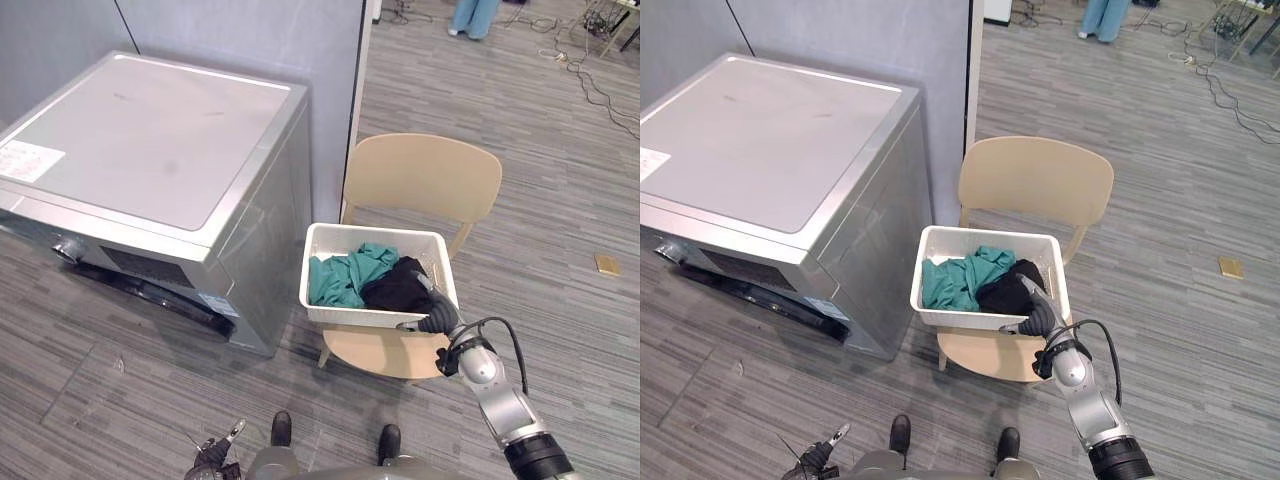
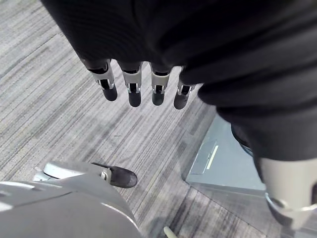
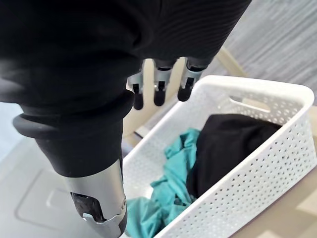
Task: Pick up the laundry basket with both hands and put the clothes into the washing machine.
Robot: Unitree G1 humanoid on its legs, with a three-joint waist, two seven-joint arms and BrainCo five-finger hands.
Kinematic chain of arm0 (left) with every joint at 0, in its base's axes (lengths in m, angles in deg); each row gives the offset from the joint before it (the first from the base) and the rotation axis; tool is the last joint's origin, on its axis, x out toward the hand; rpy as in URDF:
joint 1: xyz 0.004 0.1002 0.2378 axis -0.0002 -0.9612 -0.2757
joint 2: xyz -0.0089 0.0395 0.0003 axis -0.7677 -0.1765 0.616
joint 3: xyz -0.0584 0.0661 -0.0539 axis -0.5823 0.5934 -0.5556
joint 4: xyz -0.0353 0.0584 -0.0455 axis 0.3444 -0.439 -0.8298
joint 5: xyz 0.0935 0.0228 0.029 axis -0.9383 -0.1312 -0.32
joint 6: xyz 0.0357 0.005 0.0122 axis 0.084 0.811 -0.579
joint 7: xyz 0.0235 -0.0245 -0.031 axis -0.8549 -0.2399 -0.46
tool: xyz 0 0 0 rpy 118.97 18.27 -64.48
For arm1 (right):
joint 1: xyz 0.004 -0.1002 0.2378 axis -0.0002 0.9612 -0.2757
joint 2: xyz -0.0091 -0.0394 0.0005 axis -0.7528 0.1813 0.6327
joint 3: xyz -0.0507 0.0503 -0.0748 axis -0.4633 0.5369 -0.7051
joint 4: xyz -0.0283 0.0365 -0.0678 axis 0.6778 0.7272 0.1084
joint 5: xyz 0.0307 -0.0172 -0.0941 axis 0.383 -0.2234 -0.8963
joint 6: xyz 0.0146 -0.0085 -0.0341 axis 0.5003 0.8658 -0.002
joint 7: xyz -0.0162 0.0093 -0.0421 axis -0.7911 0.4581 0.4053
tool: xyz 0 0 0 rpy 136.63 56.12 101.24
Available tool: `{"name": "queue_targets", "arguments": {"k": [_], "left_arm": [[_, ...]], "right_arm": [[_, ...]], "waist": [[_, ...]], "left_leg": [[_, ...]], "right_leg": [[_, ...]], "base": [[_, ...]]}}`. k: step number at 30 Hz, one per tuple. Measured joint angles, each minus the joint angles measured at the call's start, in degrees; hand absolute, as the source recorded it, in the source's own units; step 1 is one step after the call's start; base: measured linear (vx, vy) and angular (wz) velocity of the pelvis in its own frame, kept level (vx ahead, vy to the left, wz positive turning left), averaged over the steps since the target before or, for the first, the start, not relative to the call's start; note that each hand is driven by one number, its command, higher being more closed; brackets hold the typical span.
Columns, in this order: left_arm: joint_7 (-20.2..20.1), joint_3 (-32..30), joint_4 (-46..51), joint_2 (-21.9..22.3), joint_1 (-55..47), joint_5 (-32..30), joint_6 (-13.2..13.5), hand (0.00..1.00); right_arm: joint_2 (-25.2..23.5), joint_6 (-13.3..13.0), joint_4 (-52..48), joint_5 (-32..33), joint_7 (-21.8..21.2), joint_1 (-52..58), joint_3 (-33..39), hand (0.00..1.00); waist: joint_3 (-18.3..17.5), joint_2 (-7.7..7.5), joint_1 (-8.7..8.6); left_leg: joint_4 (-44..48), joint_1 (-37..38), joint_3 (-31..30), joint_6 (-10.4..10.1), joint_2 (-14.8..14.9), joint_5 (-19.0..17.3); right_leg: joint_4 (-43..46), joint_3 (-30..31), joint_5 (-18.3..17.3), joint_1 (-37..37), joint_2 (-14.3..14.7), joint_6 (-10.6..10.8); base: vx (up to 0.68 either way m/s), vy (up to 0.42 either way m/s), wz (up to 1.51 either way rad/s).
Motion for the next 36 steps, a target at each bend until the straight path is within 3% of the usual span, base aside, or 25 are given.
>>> {"name": "queue_targets", "arguments": {"k": [4,7,9,11,12,13,15,16,17,18,20,22,23,26,29,34,36], "left_arm": [[0.01,0.02,0.03,0.33,-0.54,0.12,0.04,0.00],[0.10,0.02,0.38,0.86,-0.45,1.30,0.53,0.00],[0.15,0.03,0.70,1.79,-0.27,2.56,1.10,0.00],[0.28,-0.01,0.42,3.10,-0.64,3.48,1.25,0.00],[0.31,-0.03,0.16,3.51,-1.37,3.52,1.20,0.00],[0.25,-0.33,-0.70,3.27,-1.06,3.46,1.03,0.00],[0.12,-2.28,-1.99,3.20,-0.55,3.35,0.71,0.00],[0.25,-4.41,-2.27,3.13,-1.24,3.32,0.21,0.00],[0.36,-5.33,-2.26,3.25,-2.56,3.28,0.15,0.00],[0.32,-6.00,-2.38,3.38,-2.74,3.22,-0.03,0.00],[0.14,-6.28,-2.51,4.06,-2.68,2.59,-0.41,0.00],[0.14,-6.25,-2.51,5.15,-2.76,2.01,-1.08,0.00],[0.19,-6.13,-2.44,4.77,-2.63,1.54,-1.10,0.00],[0.25,-3.42,-2.44,2.97,-2.91,0.20,-1.21,0.00],[0.46,0.35,-1.64,2.16,-2.70,0.27,-0.32,0.00],[1.23,2.22,-0.72,1.78,-2.68,1.86,1.38,0.00],[1.25,2.29,-0.57,1.73,-2.70,2.20,1.53,0.00]], "right_arm": [[0.01,0.00,0.00,0.11,-0.20,0.19,0.06,0.00],[0.49,-0.03,-0.03,0.29,-0.09,-1.10,0.11,0.00],[1.89,-0.03,-0.03,1.41,0.03,-2.95,0.11,0.00],[3.68,0.00,0.00,3.82,0.91,-6.50,0.22,0.00],[4.02,0.01,0.00,4.74,1.50,-8.33,0.27,0.00],[3.92,-0.06,0.03,4.69,2.39,-9.58,0.96,0.00],[2.66,-0.03,-0.01,4.64,3.29,-9.82,2.48,0.00],[2.48,0.02,0.00,4.64,3.92,-9.11,3.33,0.00],[2.05,0.06,0.04,4.61,4.10,-7.91,3.20,0.00],[1.36,0.10,0.04,4.57,4.19,-6.34,3.21,0.00],[1.05,0.11,0.04,4.57,4.18,-5.18,3.34,0.00],[0.76,0.13,0.04,4.57,4.13,-4.59,4.53,0.00],[-0.52,0.16,0.06,4.57,4.07,-4.42,4.93,0.00],[-4.12,0.12,0.09,4.53,3.53,-3.93,4.15,0.00],[-4.45,0.11,0.10,4.47,3.58,-4.36,2.15,0.00],[-4.43,0.32,2.71,2.46,3.39,-4.38,-0.53,0.00],[-4.66,1.16,2.92,2.37,3.38,-3.92,-0.53,0.00]], "waist": [[-0.97,0.50,0.05],[-0.36,1.86,-0.07],[0.43,3.71,0.09],[2.27,6.77,0.53],[2.76,8.20,0.66],[3.21,6.78,0.68],[3.19,5.37,0.54],[2.96,5.72,0.31],[2.61,6.48,0.00],[2.56,6.51,0.00],[2.43,6.52,-0.18],[1.73,7.35,-0.47],[1.59,7.09,-1.58],[0.56,4.54,-1.22],[0.11,4.60,-1.10],[0.24,4.37,-0.13],[0.58,4.02,0.03]], "left_leg": [[0.60,0.27,-0.58,0.07,-0.01,-0.11],[5.21,-5.00,-4.62,-0.03,-0.07,-0.44],[6.61,-8.81,-8.76,-0.69,-0.09,0.14],[5.23,-11.04,-12.31,-2.19,0.02,1.28],[2.42,-11.39,-13.74,-3.99,0.36,-0.13],[1.64,-12.56,-9.97,-2.47,-0.55,-2.08],[10.90,-15.85,-6.00,0.48,-3.49,-0.21],[18.22,-15.79,-3.34,0.66,-3.97,-0.43],[20.29,-13.65,-1.77,1.88,-2.62,-3.79],[20.28,-11.23,-0.26,1.26,-0.73,-5.96],[19.22,-8.96,1.36,-0.29,1.60,-7.03],[14.03,-6.33,3.06,-1.14,2.32,-7.72],[10.57,-5.46,3.19,-1.14,2.03,-7.81],[8.70,-3.51,2.25,-0.61,-0.23,-6.39],[8.50,-1.98,2.68,-0.06,-1.80,-6.23],[10.35,-3.62,3.28,1.65,-2.36,-6.71],[13.64,-5.12,2.12,2.76,-2.75,-7.98]], "right_leg": [[0.21,-0.49,-0.19,0.79,-0.01,0.16],[3.76,-3.37,-2.14,-1.50,-0.31,-0.85],[8.28,-6.40,-4.24,-4.48,-0.55,-1.54],[15.32,-9.43,-7.78,-8.19,-1.44,-1.87],[17.55,-9.85,-9.40,-9.63,-1.34,-3.10],[16.80,-11.69,-9.37,-11.16,-4.03,-4.23],[16.80,-13.29,-8.60,-12.28,-7.40,-4.88],[16.32,-15.30,-7.67,-11.86,-8.48,-5.14],[16.11,-17.59,-7.00,-10.73,-8.44,-4.97],[16.00,-19.70,-6.76,-9.62,-8.46,-5.02],[16.09,-22.25,-6.52,-8.47,-8.62,-4.68],[15.99,-24.48,-5.63,-7.46,-8.57,-3.27],[14.34,-26.64,-4.53,-6.02,-8.19,-2.25],[8.54,-27.20,-0.74,-1.99,-7.89,-1.07],[6.38,-25.56,1.21,-0.44,-8.42,-0.98],[7.54,-23.43,1.02,-2.06,-8.97,-0.89],[11.20,-22.18,-2.39,-2.54,-9.92,0.15]], "base": [[0.00,-0.001,0.08],[-0.10,-0.022,0.61],[-0.12,-0.051,0.92],[-0.21,-0.111,0.89],[-0.26,-0.133,1.14],[-0.19,-0.103,1.16],[-0.07,-0.074,0.91],[-0.06,-0.073,0.81],[-0.08,-0.044,0.89],[-0.05,0.001,0.72],[-0.04,0.063,0.70],[-0.05,0.144,0.72],[-0.06,0.181,0.75],[-0.06,0.169,0.38],[-0.12,0.145,-0.09],[-0.13,0.016,-0.12],[-0.14,0.007,0.39]]}}
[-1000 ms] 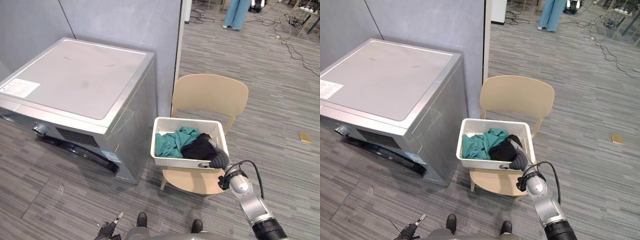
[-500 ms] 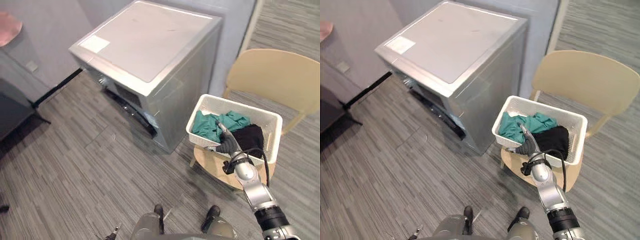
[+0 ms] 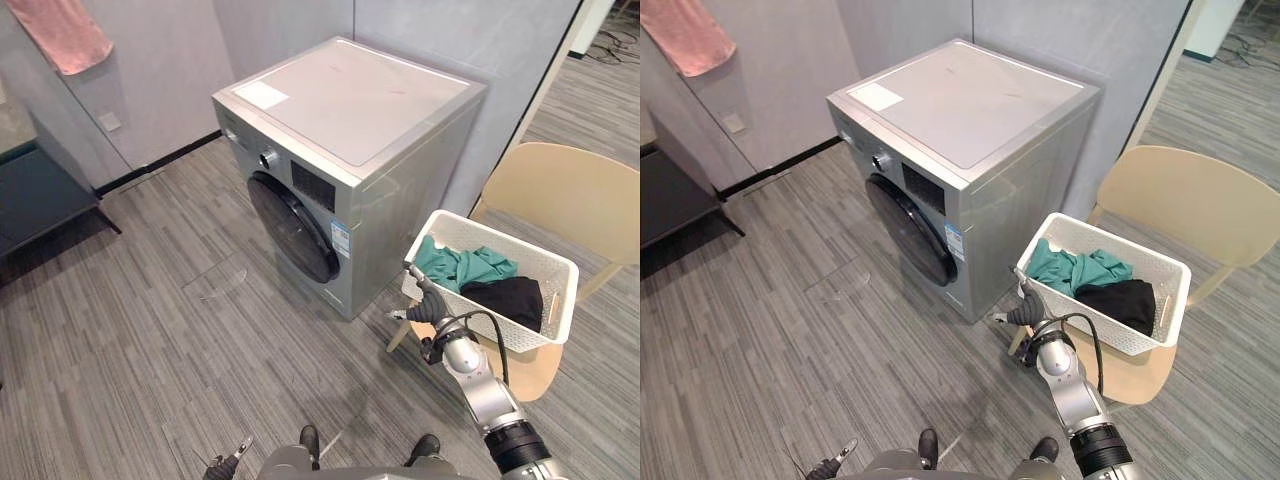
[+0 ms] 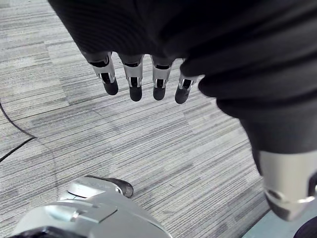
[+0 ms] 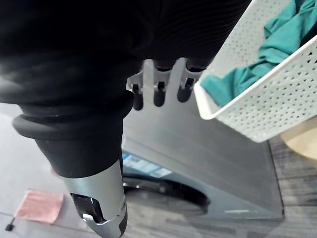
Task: Pick up the laundry basket with both hands and put the clothes into the washing machine.
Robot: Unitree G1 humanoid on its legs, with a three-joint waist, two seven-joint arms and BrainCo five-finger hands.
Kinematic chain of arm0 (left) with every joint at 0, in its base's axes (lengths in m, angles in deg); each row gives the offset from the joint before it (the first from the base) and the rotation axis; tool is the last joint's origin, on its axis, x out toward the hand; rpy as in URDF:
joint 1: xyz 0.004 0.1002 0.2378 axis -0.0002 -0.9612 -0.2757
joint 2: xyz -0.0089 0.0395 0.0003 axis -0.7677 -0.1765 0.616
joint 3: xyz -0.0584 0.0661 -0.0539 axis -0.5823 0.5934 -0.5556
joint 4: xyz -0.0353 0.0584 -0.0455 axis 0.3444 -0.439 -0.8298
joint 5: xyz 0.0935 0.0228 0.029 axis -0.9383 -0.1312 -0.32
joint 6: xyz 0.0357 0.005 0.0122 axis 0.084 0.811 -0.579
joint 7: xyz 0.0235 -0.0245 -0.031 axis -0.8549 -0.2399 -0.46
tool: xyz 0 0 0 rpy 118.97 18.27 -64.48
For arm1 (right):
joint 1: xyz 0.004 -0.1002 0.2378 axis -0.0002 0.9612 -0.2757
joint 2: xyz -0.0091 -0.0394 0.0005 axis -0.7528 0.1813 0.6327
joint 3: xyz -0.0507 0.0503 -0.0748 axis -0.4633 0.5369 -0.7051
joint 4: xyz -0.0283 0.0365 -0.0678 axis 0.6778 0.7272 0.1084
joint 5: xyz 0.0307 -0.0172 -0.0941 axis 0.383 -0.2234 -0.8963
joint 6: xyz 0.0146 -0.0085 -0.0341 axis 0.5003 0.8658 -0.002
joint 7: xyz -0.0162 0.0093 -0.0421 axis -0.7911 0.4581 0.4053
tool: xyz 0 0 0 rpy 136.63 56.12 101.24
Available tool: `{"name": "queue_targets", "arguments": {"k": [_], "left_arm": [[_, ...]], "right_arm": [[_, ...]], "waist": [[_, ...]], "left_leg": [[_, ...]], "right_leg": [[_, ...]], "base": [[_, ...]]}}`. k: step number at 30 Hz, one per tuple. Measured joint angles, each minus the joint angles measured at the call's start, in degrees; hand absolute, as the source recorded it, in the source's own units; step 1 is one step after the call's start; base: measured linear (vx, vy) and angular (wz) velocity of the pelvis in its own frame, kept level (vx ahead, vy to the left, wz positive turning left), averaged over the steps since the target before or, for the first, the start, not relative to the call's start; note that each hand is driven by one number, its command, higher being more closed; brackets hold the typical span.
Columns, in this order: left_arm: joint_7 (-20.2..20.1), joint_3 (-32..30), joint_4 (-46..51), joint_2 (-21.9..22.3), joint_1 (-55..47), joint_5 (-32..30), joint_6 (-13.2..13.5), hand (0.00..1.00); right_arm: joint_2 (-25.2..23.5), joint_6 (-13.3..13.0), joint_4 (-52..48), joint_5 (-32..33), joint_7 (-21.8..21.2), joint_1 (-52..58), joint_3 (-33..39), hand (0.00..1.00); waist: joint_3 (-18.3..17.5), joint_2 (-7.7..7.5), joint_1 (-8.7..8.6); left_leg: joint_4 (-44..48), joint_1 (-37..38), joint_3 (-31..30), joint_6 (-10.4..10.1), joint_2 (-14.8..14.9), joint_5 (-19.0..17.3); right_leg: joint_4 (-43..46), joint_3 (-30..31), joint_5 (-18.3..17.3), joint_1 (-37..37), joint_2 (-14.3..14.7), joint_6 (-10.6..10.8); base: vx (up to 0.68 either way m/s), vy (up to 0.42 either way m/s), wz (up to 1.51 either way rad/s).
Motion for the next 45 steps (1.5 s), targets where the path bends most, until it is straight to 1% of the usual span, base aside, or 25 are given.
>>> {"name": "queue_targets", "arguments": {"k": [1,3,5,7,9,10,11,12,14,21,24,25,27,28,30,32,35,36,37,38,39,40,41,42,45], "left_arm": [[0.00,-0.03,-0.13,-0.13,-0.01,-0.02,-0.01,0.00],[0.01,-0.14,-1.13,-0.69,-0.28,-0.28,-0.07,0.00],[-0.03,-1.22,-2.24,-1.07,-0.28,-1.45,-0.88,0.00],[-0.12,-2.36,-3.95,-1.90,-0.39,-2.32,-1.86,0.00],[-0.52,-2.35,-4.06,-2.52,-1.67,-2.98,-2.75,0.00],[-0.92,-2.35,-4.08,-2.53,-1.92,-3.33,-2.84,0.00],[-1.28,-2.35,-4.07,-2.56,-1.73,-3.37,-2.89,0.00],[-1.26,-2.34,-4.04,-3.06,-1.11,-3.37,-2.85,0.00],[-1.22,-2.28,-3.82,-3.11,0.29,-3.23,-2.68,0.00],[-1.17,-2.33,-2.99,-2.13,4.01,0.04,-1.84,0.00],[-1.14,-2.82,-2.56,-1.76,3.82,0.14,-1.88,0.00],[-1.06,-3.05,-2.02,-1.25,3.44,0.15,-2.03,0.00],[-1.04,-2.94,-0.44,-0.18,1.99,0.23,-2.01,0.00],[-1.03,-3.03,-0.46,0.09,1.76,0.23,-1.99,0.00],[-1.00,-4.04,-0.47,0.39,1.56,0.25,-1.95,0.00],[-0.92,-4.93,-0.83,0.90,-0.35,0.64,-2.48,0.00],[-0.42,-6.19,-1.91,0.97,-1.25,0.58,-2.98,0.00],[0.17,-6.65,-1.95,0.97,-1.29,0.49,-3.35,0.00],[0.26,-6.67,-2.11,0.96,-1.41,0.44,-3.48,0.00],[0.32,-6.68,-3.06,1.00,-1.61,0.27,-3.65,0.00],[0.30,-6.71,-4.15,1.05,-1.94,0.06,-3.79,0.00],[0.38,-6.70,-4.33,0.79,-1.60,0.00,-3.83,0.00],[0.34,-6.92,-3.97,0.20,-1.53,-0.06,-3.64,0.00],[0.29,-6.76,-3.99,-0.56,-0.92,-0.14,-3.75,0.00],[0.19,-6.03,-3.71,-0.58,0.10,-0.17,-3.58,0.00]], "right_arm": [[-0.16,0.07,0.00,0.00,-0.03,0.04,0.00,0.00],[-0.71,0.15,-0.20,-0.03,-0.36,0.07,0.01,0.00],[-1.19,0.15,-1.58,-0.02,-1.08,0.91,0.12,0.00],[-0.86,0.14,-2.90,-0.04,-1.81,1.69,0.19,0.00],[-0.98,0.10,-2.91,0.01,-2.32,1.66,0.19,0.00],[-0.99,0.08,-2.91,0.03,-2.31,1.66,0.22,0.00],[-0.99,0.08,-2.90,0.15,-2.31,1.80,0.54,0.00],[-0.98,0.10,-2.90,0.34,-2.31,1.79,1.03,0.00],[-0.74,0.10,-2.91,0.58,-2.25,1.78,1.66,0.00],[-0.38,0.86,-8.52,1.08,-2.17,1.81,3.57,0.00],[-0.42,0.96,-9.36,1.74,-2.03,2.08,3.12,0.00],[-0.29,1.04,-9.37,2.39,-1.99,2.08,2.28,0.00],[0.00,1.01,-9.56,2.83,-2.01,2.07,0.45,0.00],[0.02,1.02,-9.57,2.87,-2.00,2.07,-0.24,0.00],[0.12,1.10,-9.55,2.88,-1.99,2.10,-0.55,0.00],[0.15,1.23,-9.44,2.85,-1.90,2.20,-1.01,0.00],[0.34,1.26,-9.03,2.73,-0.75,3.21,-0.52,0.00],[0.34,1.34,-8.35,2.64,-0.69,3.36,-0.15,0.00],[0.38,1.34,-7.86,2.45,-0.71,3.36,-0.18,0.00],[0.44,1.37,-6.91,2.15,-0.78,3.36,-0.44,0.00],[0.48,1.28,-6.22,1.93,-0.95,3.24,-0.87,0.00],[-0.44,1.40,-5.60,1.46,-0.96,3.23,-1.15,0.00],[-1.14,1.36,-5.07,0.79,-1.18,3.18,-2.08,0.00],[-1.44,1.36,-5.06,0.38,-1.77,3.20,-3.18,0.00],[-1.58,1.35,-5.06,0.20,-2.56,2.99,-3.28,0.00]], "waist": [[0.12,-0.08,0.03],[0.59,-0.80,0.17],[1.19,-1.59,-0.44],[2.17,-3.27,-1.52],[2.01,-4.66,-1.46],[2.21,-4.34,-1.48],[2.07,-5.07,-1.73],[2.47,-4.65,-2.23],[2.24,-5.34,-3.19],[1.08,-2.28,-5.00],[1.33,-1.41,-5.33],[1.73,-0.90,-4.44],[2.44,0.55,-2.82],[2.32,0.72,-2.54],[2.68,0.59,-2.68],[3.00,0.41,-2.58],[3.05,0.33,-2.87],[3.03,0.38,-2.86],[2.88,0.62,-2.86],[2.52,1.23,-2.64],[1.94,1.98,-2.75],[2.11,0.29,-2.87],[2.12,-1.40,-2.44],[1.94,-2.23,-2.33],[1.92,-2.39,-1.31]], "left_leg": [[0.69,-0.15,-0.63,0.13,-0.29,-0.19],[2.05,-0.49,-3.00,0.71,-0.55,-0.82],[3.42,-1.93,-6.30,0.81,-1.59,-0.80],[2.35,-1.68,-9.05,0.94,-2.48,-0.72],[0.99,-1.66,-9.39,1.15,-2.53,0.12],[0.79,-1.64,-9.78,1.08,-2.54,0.77],[0.17,-1.21,-10.76,1.05,-2.86,1.19],[-1.93,-0.28,-12.29,0.97,-3.58,2.33],[-4.07,0.50,-14.25,0.89,-4.27,2.88],[-2.25,-2.38,-19.73,-0.42,-4.04,2.95],[15.27,-8.50,-18.35,-2.03,-3.95,-1.84],[24.54,-11.09,-16.66,-2.63,-3.14,-2.25],[32.20,-12.05,-13.48,-3.20,-1.07,-1.83],[33.77,-12.43,-11.10,-4.45,0.14,-0.88],[36.13,-14.80,-7.01,-3.34,1.16,2.97],[33.27,-15.07,-3.39,-0.16,3.37,-0.85],[15.94,-12.34,-2.00,-0.49,4.98,-1.47],[8.35,-10.71,-2.18,-2.33,5.31,0.28],[5.33,-9.69,-2.37,-2.53,5.55,1.89],[2.08,-7.51,-2.83,-2.46,6.00,5.53],[2.63,-6.36,-2.68,-3.83,6.50,6.53],[3.72,-6.38,-1.69,-3.68,5.36,6.56],[4.69,-6.31,-0.77,-2.23,4.16,4.78],[6.59,-7.38,-0.35,-1.27,3.27,3.28],[9.88,-8.01,0.42,0.57,1.53,0.45]], "right_leg": [[1.34,0.43,-1.02,-0.01,-0.37,0.04],[4.99,6.61,-5.93,-1.37,0.67,-1.02],[5.18,21.14,-9.88,-2.86,7.60,-3.31],[5.00,27.50,-9.96,-2.89,10.30,-3.40],[3.55,29.12,-9.74,-2.31,11.18,-3.13],[3.22,29.53,-9.68,-2.08,11.52,-3.04],[2.65,29.99,-9.58,-1.41,11.76,-2.79],[2.80,30.83,-9.85,-1.07,11.81,-1.80],[3.11,32.36,-9.91,-0.77,12.23,-1.72],[1.79,30.45,-10.46,-0.01,14.53,-2.89],[-0.36,27.77,-10.58,4.64,16.30,-3.57],[-0.24,27.94,-11.06,6.71,17.14,-4.28],[-0.03,29.13,-12.35,9.37,18.60,-5.31],[0.37,29.55,-13.41,9.76,18.63,-5.63],[1.02,29.97,-14.37,9.82,17.56,-6.76],[1.25,31.16,-13.80,9.61,16.75,-6.46],[1.23,31.56,-13.80,9.69,15.09,-6.33],[1.23,31.43,-14.05,10.10,14.69,-5.87],[1.24,31.38,-14.27,10.45,14.67,-5.50],[1.25,31.64,-15.26,11.58,14.92,-3.95],[1.34,32.40,-16.79,12.56,14.74,-2.36],[1.70,32.54,-17.08,12.80,13.30,-2.06],[1.97,33.23,-17.04,12.76,12.01,-1.97],[1.80,33.23,-16.60,12.97,10.94,-1.23],[1.82,33.75,-15.46,13.16,9.14,0.65]], "base": [[-0.09,0.010,0.56],[-0.08,-0.026,0.53],[-0.06,-0.026,0.85],[0.04,-0.001,0.91],[0.06,-0.041,0.44],[0.07,-0.019,0.24],[0.10,-0.021,0.31],[0.11,-0.032,0.35],[0.12,-0.064,0.53],[0.14,-0.078,0.35],[0.16,-0.067,0.30],[0.10,-0.063,-0.05],[0.06,-0.087,-0.30],[0.05,-0.103,-0.17],[0.06,-0.073,-0.12],[0.11,-0.047,-0.34],[0.14,0.041,-0.11],[0.17,0.116,0.03],[0.19,0.182,-0.06],[0.23,0.238,-0.15],[0.21,0.269,-0.08],[0.18,0.271,-0.14],[0.14,0.239,-0.01],[0.15,0.217,-0.06],[0.12,0.245,-0.01]]}}
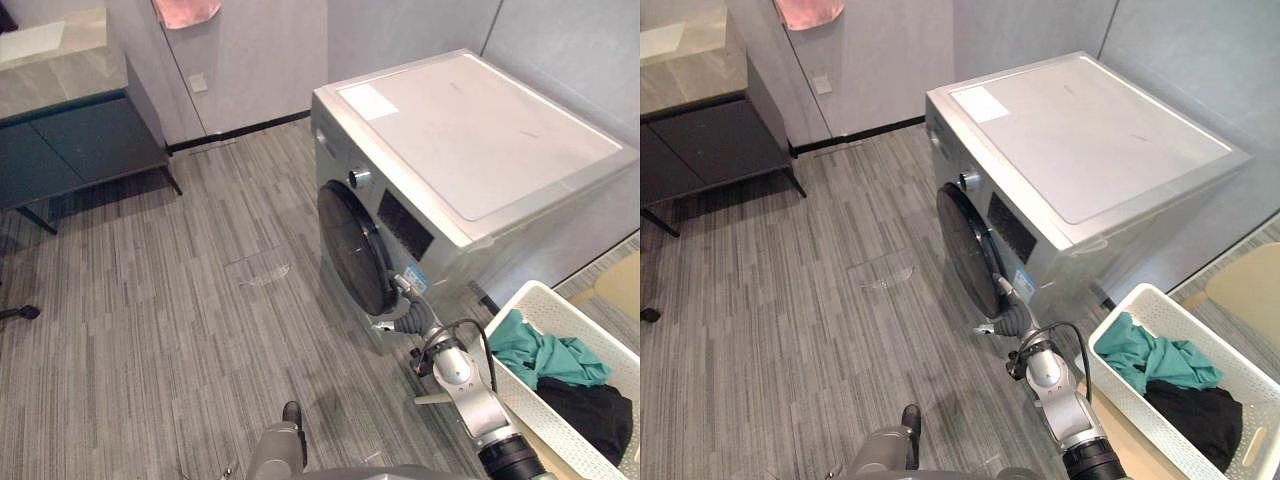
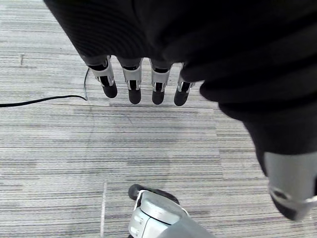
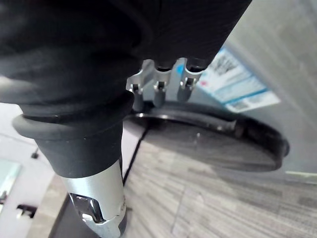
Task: Pick up the laundry basket with both hands and put the clothes into the washing machine.
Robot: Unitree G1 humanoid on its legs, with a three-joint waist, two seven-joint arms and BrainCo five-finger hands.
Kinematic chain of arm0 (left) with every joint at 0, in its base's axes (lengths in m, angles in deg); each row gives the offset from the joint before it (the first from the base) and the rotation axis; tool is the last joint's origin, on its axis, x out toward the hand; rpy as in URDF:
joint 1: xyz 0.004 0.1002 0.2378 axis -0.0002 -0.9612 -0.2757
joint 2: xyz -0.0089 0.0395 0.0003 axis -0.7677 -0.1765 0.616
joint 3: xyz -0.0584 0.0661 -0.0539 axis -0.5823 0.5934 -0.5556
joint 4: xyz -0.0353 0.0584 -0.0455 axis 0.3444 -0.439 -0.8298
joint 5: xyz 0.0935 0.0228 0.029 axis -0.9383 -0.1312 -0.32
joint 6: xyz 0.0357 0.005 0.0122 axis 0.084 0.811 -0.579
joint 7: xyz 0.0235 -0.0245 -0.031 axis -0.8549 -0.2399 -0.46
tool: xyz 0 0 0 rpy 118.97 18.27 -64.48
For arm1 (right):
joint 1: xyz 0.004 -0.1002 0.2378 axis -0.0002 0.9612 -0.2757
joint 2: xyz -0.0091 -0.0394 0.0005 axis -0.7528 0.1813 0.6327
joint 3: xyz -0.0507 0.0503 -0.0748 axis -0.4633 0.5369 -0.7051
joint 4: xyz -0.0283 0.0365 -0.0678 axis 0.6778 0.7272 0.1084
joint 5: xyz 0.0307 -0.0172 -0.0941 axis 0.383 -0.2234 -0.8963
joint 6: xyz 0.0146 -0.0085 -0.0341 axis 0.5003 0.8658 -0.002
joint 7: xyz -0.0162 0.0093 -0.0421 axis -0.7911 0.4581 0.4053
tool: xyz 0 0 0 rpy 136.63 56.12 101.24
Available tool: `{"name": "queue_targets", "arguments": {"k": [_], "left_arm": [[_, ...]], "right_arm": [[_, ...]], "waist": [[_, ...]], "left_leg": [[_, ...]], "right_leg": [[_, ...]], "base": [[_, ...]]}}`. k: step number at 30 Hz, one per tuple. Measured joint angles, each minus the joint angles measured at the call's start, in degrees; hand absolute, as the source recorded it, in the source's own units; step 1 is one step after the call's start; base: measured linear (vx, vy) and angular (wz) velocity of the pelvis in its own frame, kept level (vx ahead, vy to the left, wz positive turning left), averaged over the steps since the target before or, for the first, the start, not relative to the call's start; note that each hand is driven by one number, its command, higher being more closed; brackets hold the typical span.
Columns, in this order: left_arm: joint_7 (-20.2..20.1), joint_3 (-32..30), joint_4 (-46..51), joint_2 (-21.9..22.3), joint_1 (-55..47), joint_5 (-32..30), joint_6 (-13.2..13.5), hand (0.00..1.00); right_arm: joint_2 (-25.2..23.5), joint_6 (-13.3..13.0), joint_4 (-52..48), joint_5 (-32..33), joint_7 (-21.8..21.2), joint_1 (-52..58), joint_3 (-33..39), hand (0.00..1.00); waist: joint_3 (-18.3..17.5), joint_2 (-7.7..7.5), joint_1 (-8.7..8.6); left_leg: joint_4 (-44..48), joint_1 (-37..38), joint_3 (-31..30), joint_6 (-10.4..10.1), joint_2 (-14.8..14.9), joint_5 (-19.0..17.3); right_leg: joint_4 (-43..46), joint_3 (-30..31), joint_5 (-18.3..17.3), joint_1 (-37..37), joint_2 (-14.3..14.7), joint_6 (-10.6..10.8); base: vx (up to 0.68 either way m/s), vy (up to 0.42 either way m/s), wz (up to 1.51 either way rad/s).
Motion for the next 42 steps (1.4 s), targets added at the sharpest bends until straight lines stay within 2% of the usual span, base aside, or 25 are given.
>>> {"name": "queue_targets", "arguments": {"k": [2,4,6,7,8,9,10,12,14,16,17,18,19,21,24,27,32,35,39,41,42], "left_arm": [[-0.02,2.03,0.07,-0.14,0.18,0.05,0.45,0.00],[-0.02,3.96,0.06,-0.53,0.17,0.10,0.76,0.00],[-0.06,5.76,0.07,-1.32,0.18,0.11,1.00,0.00],[-0.04,7.17,0.01,-1.91,0.13,0.11,0.98,0.00],[-0.04,7.51,0.00,-2.00,0.10,0.09,0.97,0.00],[-0.02,7.74,0.00,-1.98,0.07,0.09,0.95,0.00],[-0.01,7.59,-0.01,-2.09,0.04,-0.04,0.92,0.00],[0.01,6.90,-0.10,-2.64,-0.18,-0.05,0.77,0.00],[-0.07,6.11,-0.06,-2.54,-0.15,-0.19,0.76,0.00],[-0.10,5.82,-0.05,-2.67,-0.15,-0.36,0.79,0.00],[-0.10,5.70,0.01,-2.89,-0.05,-0.90,0.78,0.00],[-0.10,5.60,0.04,-2.75,0.17,-1.37,0.77,0.00],[-0.10,5.35,0.03,-2.52,0.16,-1.42,0.80,0.00],[-0.04,3.57,-0.12,-1.12,-0.35,-1.26,0.77,0.00],[-0.07,3.54,-0.25,-0.70,-0.37,-1.21,0.55,0.00],[-0.07,3.41,-0.17,-0.45,0.43,-1.24,0.33,0.00],[0.24,1.86,0.87,1.56,3.24,-0.85,0.46,0.00],[0.24,1.96,1.35,2.03,4.28,-0.86,0.91,0.00],[0.23,2.68,2.83,2.62,4.29,-0.86,1.42,0.00],[0.30,3.40,3.34,2.97,4.29,-0.72,1.87,0.00],[0.38,4.30,3.47,3.15,4.29,-0.39,2.26,0.00]], "right_arm": [[0.06,0.01,0.04,-0.13,-0.07,-0.40,0.05,0.00],[0.11,0.08,0.24,-0.28,-0.04,-0.38,0.16,0.00],[-0.07,0.22,0.41,-0.32,-0.02,-0.24,0.17,0.00],[-0.17,0.25,0.52,-0.48,0.04,-0.11,0.17,0.00],[-0.33,0.25,0.62,-0.52,0.08,-0.08,0.17,0.00],[-0.71,0.24,0.63,-0.57,0.09,-0.16,0.00,0.00],[-1.19,0.24,0.65,-0.74,0.09,-0.32,-0.27,0.00],[-1.62,0.21,1.38,-0.73,0.09,-1.42,-0.91,0.00],[-1.50,0.18,2.89,-0.73,0.16,-3.07,-0.74,0.00],[-1.09,0.22,3.75,-0.72,0.28,-3.78,-0.61,0.00],[-0.54,0.26,3.89,-0.72,0.42,-3.76,-0.43,0.00],[0.32,0.53,4.54,-0.76,0.43,-3.77,0.21,0.00],[0.76,0.91,4.56,-0.80,0.46,-3.78,0.63,0.00],[1.41,1.36,4.56,-1.34,1.04,-4.98,2.62,0.00],[1.28,2.41,4.57,-1.35,2.92,-4.71,5.90,0.00],[0.63,2.53,4.56,-1.33,4.61,-4.31,8.57,0.00],[0.23,2.75,4.56,-1.35,6.84,-3.05,10.71,0.00],[-1.10,3.35,4.56,-1.35,7.03,-2.17,11.85,0.00],[-1.13,3.86,4.56,-1.33,7.23,-2.35,12.93,0.00],[-0.99,3.92,4.82,-1.20,8.42,-4.28,13.34,0.00],[-0.79,3.91,5.88,-0.95,9.03,-6.36,13.30,0.00]], "waist": [[-0.32,0.41,-0.11],[-0.51,0.68,-0.26],[-0.39,0.24,-0.33],[-0.08,0.04,-0.51],[0.06,0.23,-0.76],[0.30,0.61,-0.83],[0.15,0.16,-0.98],[-0.02,-0.48,-1.13],[0.01,-0.65,-1.54],[-0.01,-1.01,-1.52],[0.30,-1.72,-1.79],[0.21,-1.94,-1.70],[0.34,-1.52,-1.64],[0.94,0.32,-1.44],[1.30,1.14,-1.57],[1.67,1.79,-1.69],[3.40,4.79,-1.87],[3.70,5.41,-1.80],[4.25,6.45,-1.69],[4.76,7.47,-1.64],[5.24,8.37,-1.61]], "left_leg": [[1.31,-0.43,0.21,1.51,-1.56,-2.38],[0.45,-0.32,0.20,2.02,-2.33,-2.72],[-1.23,0.89,-0.01,2.76,-3.31,-2.36],[-2.84,2.92,-0.50,3.71,-4.06,-1.96],[-3.25,3.74,-0.67,4.00,-4.12,-1.94],[-3.43,4.68,-1.05,4.22,-4.18,-1.98],[-3.77,5.61,-1.09,4.22,-4.23,-1.94],[-5.54,7.08,-1.14,4.80,-4.34,-1.80],[-6.62,7.45,-1.16,4.78,-4.34,-1.50],[-6.75,6.99,-1.55,4.47,-5.08,-1.35],[-6.76,6.85,-2.35,4.31,-6.20,-1.35],[-7.00,7.00,-3.35,3.77,-6.63,-1.23],[-7.29,6.99,-3.57,3.52,-6.59,-1.15],[-9.23,6.62,-3.96,2.35,-5.58,-0.34],[-11.43,5.97,-3.96,0.88,-4.33,0.69],[-12.77,5.90,-3.58,0.82,-3.72,1.39],[-15.65,5.79,-2.09,0.09,-3.59,2.32],[-17.09,5.88,-1.20,-0.93,-3.61,3.00],[-17.47,5.77,-0.48,-1.20,-3.58,3.18],[-17.79,4.31,-0.08,-1.86,-3.73,3.83],[-18.66,3.65,-0.07,-1.34,-3.75,4.67]], "right_leg": [[1.90,0.80,1.40,-0.47,-1.41,1.31],[8.41,1.90,2.88,-4.16,-1.73,0.79],[19.82,2.87,5.94,-10.11,-2.05,-1.83],[29.10,2.89,11.07,-14.71,-2.46,-4.48],[31.82,2.90,11.04,-15.83,-2.41,-4.88],[34.77,2.75,9.07,-17.32,-2.24,-5.54],[35.80,1.46,6.27,-19.06,-1.79,-5.44],[31.29,-0.55,3.64,-20.58,-0.42,-4.61],[19.03,-1.15,2.93,-20.86,2.08,-3.08],[7.44,-0.59,4.43,-19.47,3.20,-2.23],[3.38,-0.13,6.72,-18.57,2.99,-2.48],[2.53,-0.71,9.51,-17.81,2.66,-1.84],[2.29,-1.14,9.84,-17.81,2.67,-1.82],[0.06,-1.79,10.42,-17.97,3.70,-2.53],[-2.47,-2.69,11.80,-18.32,4.79,-2.94],[-3.29,-2.64,12.84,-18.90,5.38,-3.54],[-4.27,-2.13,13.02,-20.47,5.50,-3.63],[-4.65,-1.80,13.01,-20.99,5.44,-3.63],[-4.82,-1.54,12.99,-21.29,5.41,-3.61],[-4.46,-1.31,13.09,-23.19,5.24,-3.50],[-4.30,-1.31,13.32,-24.35,5.26,-3.43]], "base": [[0.05,0.234,0.01],[0.05,0.239,0.08],[0.05,0.203,0.16],[0.07,0.183,0.23],[0.07,0.176,0.26],[0.08,0.154,0.22],[0.08,0.120,0.18],[0.07,0.071,0.06],[0.06,-0.014,-0.02],[0.04,-0.066,0.15],[0.04,-0.129,0.53],[0.05,-0.167,0.52],[0.05,-0.143,0.34],[0.08,-0.134,0.06],[0.12,-0.114,-0.01],[0.13,-0.061,-0.10],[0.14,-0.018,-0.13],[0.06,-0.006,-0.07],[0.02,-0.001,-0.03],[-0.07,-0.002,-0.04],[-0.09,-0.007,-0.01]]}}
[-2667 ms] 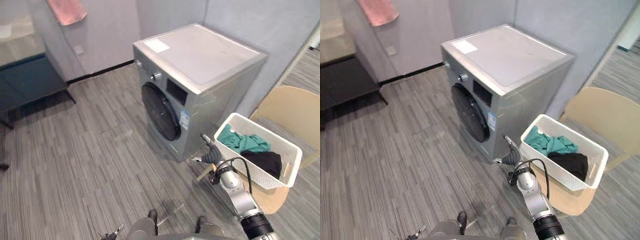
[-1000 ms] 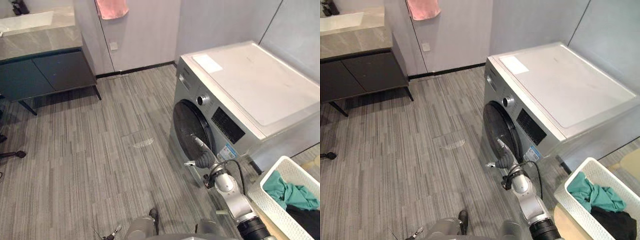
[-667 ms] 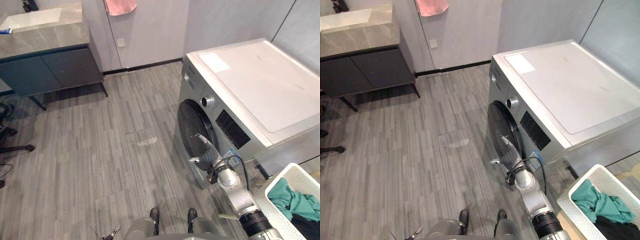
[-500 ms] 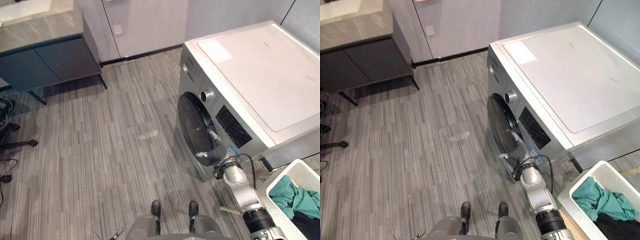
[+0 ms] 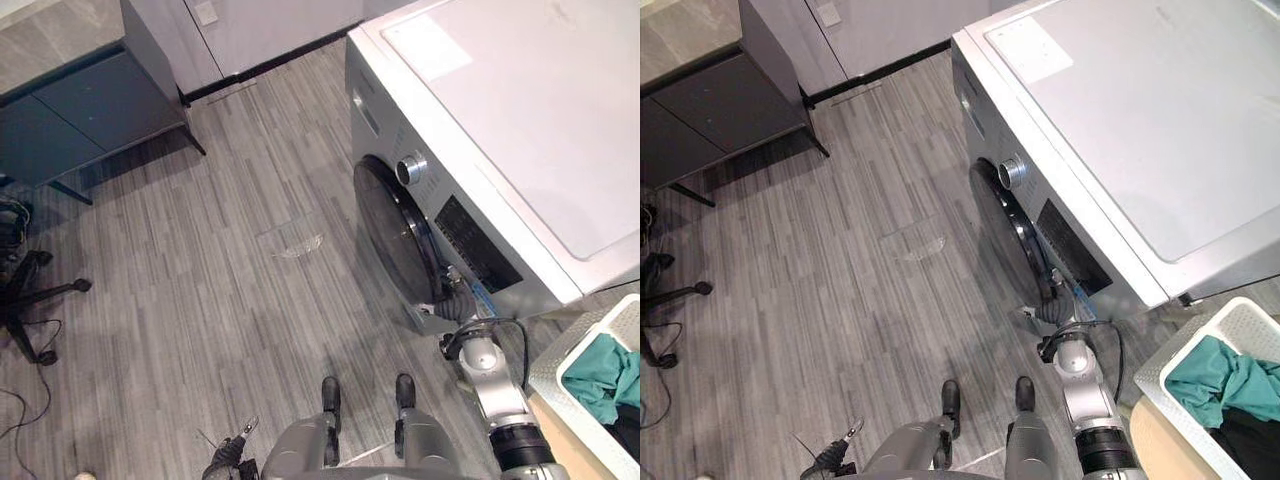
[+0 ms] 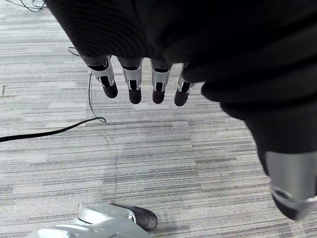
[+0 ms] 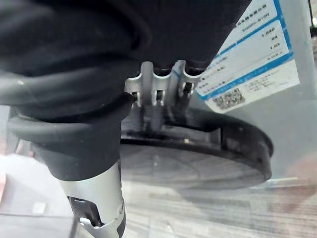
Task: Pick up the laundry basket with both hands and put the clothes into the washing machine.
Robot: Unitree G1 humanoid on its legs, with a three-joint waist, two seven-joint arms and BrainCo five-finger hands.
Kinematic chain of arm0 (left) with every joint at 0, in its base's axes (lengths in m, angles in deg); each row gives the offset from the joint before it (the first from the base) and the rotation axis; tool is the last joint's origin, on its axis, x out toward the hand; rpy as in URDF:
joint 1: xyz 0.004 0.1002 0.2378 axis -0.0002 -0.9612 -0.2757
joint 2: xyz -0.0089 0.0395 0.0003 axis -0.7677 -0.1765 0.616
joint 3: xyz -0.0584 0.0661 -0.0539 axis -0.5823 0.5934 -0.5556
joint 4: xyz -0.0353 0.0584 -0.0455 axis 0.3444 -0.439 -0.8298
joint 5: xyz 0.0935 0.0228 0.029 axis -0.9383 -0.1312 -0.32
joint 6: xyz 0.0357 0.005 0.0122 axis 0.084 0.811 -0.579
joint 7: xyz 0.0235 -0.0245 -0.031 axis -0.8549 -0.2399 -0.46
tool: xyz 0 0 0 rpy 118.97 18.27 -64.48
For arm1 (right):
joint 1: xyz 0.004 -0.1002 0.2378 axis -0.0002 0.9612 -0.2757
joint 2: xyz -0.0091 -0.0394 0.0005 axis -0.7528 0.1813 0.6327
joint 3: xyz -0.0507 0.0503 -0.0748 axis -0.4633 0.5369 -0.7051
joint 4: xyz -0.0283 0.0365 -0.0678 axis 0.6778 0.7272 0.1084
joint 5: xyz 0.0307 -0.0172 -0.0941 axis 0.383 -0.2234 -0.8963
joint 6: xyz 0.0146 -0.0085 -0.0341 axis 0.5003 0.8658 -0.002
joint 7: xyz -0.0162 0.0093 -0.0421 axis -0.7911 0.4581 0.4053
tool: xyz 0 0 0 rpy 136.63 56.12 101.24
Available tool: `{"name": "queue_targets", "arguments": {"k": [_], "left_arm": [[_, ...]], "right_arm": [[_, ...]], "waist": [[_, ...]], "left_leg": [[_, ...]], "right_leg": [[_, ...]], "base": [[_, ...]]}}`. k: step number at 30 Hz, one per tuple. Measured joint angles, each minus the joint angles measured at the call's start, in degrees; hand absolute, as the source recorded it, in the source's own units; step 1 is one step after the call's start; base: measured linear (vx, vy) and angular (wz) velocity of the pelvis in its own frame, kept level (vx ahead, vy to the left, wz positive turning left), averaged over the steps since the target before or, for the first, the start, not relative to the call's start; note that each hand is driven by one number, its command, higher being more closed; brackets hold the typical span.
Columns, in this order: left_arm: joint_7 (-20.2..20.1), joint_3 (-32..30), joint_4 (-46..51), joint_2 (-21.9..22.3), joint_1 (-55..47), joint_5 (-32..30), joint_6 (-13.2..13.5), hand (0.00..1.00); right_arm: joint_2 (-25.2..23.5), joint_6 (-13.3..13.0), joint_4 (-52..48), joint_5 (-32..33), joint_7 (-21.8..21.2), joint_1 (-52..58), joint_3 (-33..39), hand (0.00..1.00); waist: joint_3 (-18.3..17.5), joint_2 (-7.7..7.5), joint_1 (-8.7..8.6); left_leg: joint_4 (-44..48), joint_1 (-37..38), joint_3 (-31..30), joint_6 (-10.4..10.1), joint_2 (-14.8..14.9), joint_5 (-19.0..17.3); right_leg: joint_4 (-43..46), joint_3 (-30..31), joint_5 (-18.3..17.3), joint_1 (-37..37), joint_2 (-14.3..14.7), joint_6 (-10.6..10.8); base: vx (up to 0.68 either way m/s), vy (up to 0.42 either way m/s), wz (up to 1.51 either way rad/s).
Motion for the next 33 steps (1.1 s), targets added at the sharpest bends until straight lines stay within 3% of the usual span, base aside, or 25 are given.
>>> {"name": "queue_targets", "arguments": {"k": [2,5,8,12,15,20,25,27,30,33], "left_arm": [[0.33,0.76,0.90,0.29,-0.08,0.71,0.19,0.00],[0.90,3.42,1.50,0.66,0.04,2.61,1.14,0.00],[0.98,6.00,2.13,1.09,0.32,4.36,2.31,0.00],[1.03,6.88,2.02,0.71,0.49,5.40,2.53,0.00],[1.08,6.57,1.69,0.70,0.76,5.42,2.52,0.00],[2.02,3.68,0.96,1.52,2.10,5.40,2.44,0.00],[2.17,1.20,0.89,1.43,2.22,5.14,2.21,0.00],[2.21,-0.73,0.79,1.08,2.12,4.92,1.46,0.00],[2.23,-2.62,-0.48,-0.19,2.07,4.56,0.92,0.00],[2.21,-3.10,-1.61,-1.44,2.02,2.33,-0.46,0.00]], "right_arm": [[0.19,-0.38,3.06,1.30,0.93,-3.86,-0.03,0.00],[1.20,-0.17,13.36,3.78,2.25,-14.10,-0.03,0.00],[2.72,-0.08,19.72,6.32,2.77,-22.20,-0.62,0.00],[0.10,-0.45,21.33,7.67,4.01,-23.02,-2.17,0.00],[-0.06,-0.04,20.91,7.45,4.29,-23.13,-8.27,0.00],[-2.61,-0.18,18.63,7.47,0.14,-18.42,-22.18,0.00],[-6.58,-1.99,18.69,7.37,-8.10,-16.43,-35.90,0.00],[-8.74,-2.81,18.88,7.40,-10.31,-14.38,-36.27,0.00],[-8.68,-3.07,18.55,7.39,-11.24,-12.68,-34.46,0.00],[-6.53,-3.03,13.98,7.34,-11.09,-6.26,-26.40,0.00]], "waist": [[0.92,0.92,-0.03],[2.53,2.97,0.25],[4.80,4.81,1.67],[5.11,4.97,1.62],[5.11,4.97,1.69],[5.04,4.83,1.67],[3.80,2.42,2.24],[2.58,0.09,3.26],[0.95,-2.99,3.09],[-1.11,-6.21,2.98]], "left_leg": [[-0.89,-1.05,-0.02,-1.08,-0.06,0.99],[-3.03,-1.86,-0.10,0.55,-0.06,2.96],[-4.42,-2.77,-0.22,0.11,-0.16,4.24],[-4.44,-3.75,-1.49,-0.51,0.04,4.94],[-4.40,-4.39,-1.45,-0.58,0.37,4.96],[-3.11,-3.33,-2.92,-0.37,0.95,5.19],[-2.48,-1.26,-4.39,-0.40,1.38,5.15],[-2.49,0.03,-4.95,-0.71,1.52,4.89],[-2.72,1.01,-4.85,-0.67,1.56,4.77],[-2.92,1.58,-3.08,0.06,1.83,4.28]], "right_leg": [[0.48,0.10,0.31,-1.69,-0.11,-0.07],[1.08,0.09,1.08,-3.78,0.06,-0.41],[1.53,0.05,1.62,-5.44,-0.03,-0.14],[1.02,-1.13,2.35,-5.83,0.05,-0.48],[-0.05,-1.58,3.00,-5.69,0.18,-0.53],[0.05,-4.08,2.91,-3.08,0.26,-0.86],[0.26,-6.67,1.70,0.42,0.43,-1.48],[-0.26,-7.39,1.60,2.32,0.59,-1.52],[-1.14,-7.23,1.68,3.54,0.78,-1.49],[-3.46,-5.46,2.63,4.18,1.34,-1.20]], "base": [[-0.11,-0.016,0.02],[-0.13,-0.024,0.01],[-0.14,-0.017,0.03],[-0.08,-0.027,0.11],[-0.03,-0.024,0.05],[0.05,-0.036,0.19],[0.06,-0.034,0.26],[0.01,-0.010,0.17],[-0.02,0.008,0.01],[-0.04,0.013,-0.25]]}}
